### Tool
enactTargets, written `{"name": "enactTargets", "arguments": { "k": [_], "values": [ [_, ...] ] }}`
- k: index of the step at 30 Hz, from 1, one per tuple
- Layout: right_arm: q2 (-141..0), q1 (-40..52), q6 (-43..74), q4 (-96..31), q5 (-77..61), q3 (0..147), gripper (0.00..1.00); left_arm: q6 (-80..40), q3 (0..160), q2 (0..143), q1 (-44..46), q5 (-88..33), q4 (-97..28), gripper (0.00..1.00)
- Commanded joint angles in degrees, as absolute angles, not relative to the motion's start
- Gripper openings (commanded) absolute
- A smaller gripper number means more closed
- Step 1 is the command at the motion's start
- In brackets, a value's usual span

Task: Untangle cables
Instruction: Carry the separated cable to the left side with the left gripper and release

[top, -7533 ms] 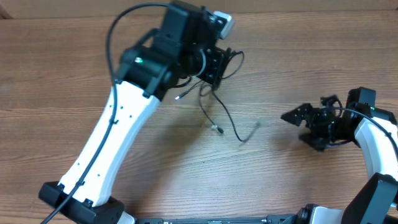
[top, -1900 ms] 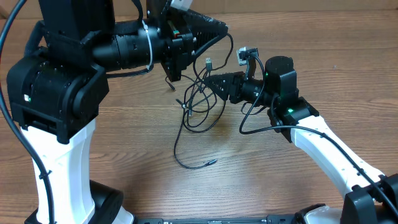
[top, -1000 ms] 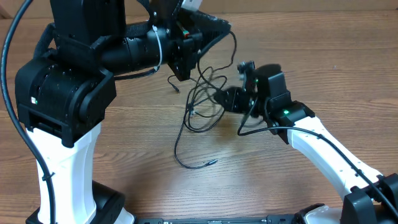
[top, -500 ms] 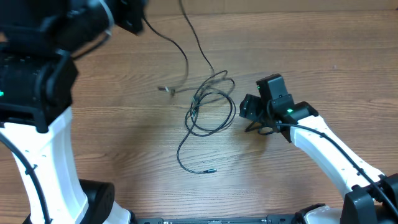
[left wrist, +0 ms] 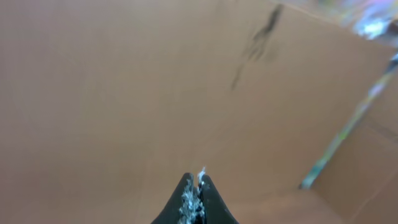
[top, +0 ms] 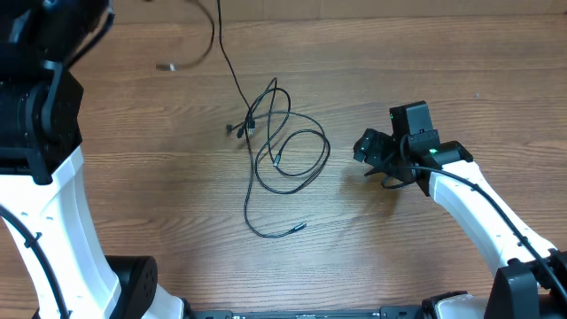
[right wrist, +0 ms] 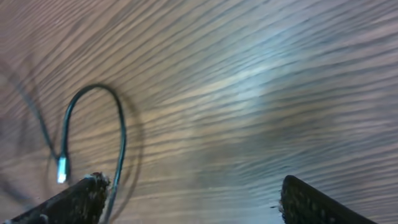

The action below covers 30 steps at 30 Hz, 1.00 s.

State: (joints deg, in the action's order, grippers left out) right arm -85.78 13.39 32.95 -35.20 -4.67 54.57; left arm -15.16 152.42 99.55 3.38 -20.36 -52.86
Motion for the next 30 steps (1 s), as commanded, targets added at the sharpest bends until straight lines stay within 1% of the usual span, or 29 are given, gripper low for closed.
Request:
{"name": "enactTargets", "arguments": {
  "k": [1, 6, 11, 17, 20, 26, 30],
  "values": [
    [-85.5, 13.3, 30.6, -35.1, -9.7, 54.7, 0.88, -16.3, 152.6, 101.7, 3.4, -12.3, -63.0, 0.04],
    [-85.5, 13.5, 29.5, -36.4, -10.8, 54.7, 0.88, -16.3, 152.6, 106.1, 3.4, -5.1, -76.9, 0.04],
    [-85.5, 13.5, 29.5, -37.2, -10.6, 54.7, 0.88, -16.4, 152.6, 110.2, 3.4, -0.2, -84.0, 0.04],
    [-85.5, 13.5, 29.5, -37.7, -10.6, 54.7, 0.88, -16.4, 152.6, 113.8, 3.4, 5.4, -85.6, 0.04],
    [-85.5, 13.5, 29.4, -38.3, -10.6, 54.7, 0.88, -16.4, 152.7, 113.5, 3.1, 12.4, -84.1, 0.04],
    [-85.5, 13.5, 26.9, -39.0, -10.6, 54.7, 0.88, -16.8, 153.7, 107.3, 0.0, 26.9, -81.4, 0.04],
    [-85.5, 13.5, 26.9, -38.9, -10.6, 54.7, 0.88, -17.3, 153.7, 103.2, -4.8, 30.9, -80.5, 0.04]
  ]
}}
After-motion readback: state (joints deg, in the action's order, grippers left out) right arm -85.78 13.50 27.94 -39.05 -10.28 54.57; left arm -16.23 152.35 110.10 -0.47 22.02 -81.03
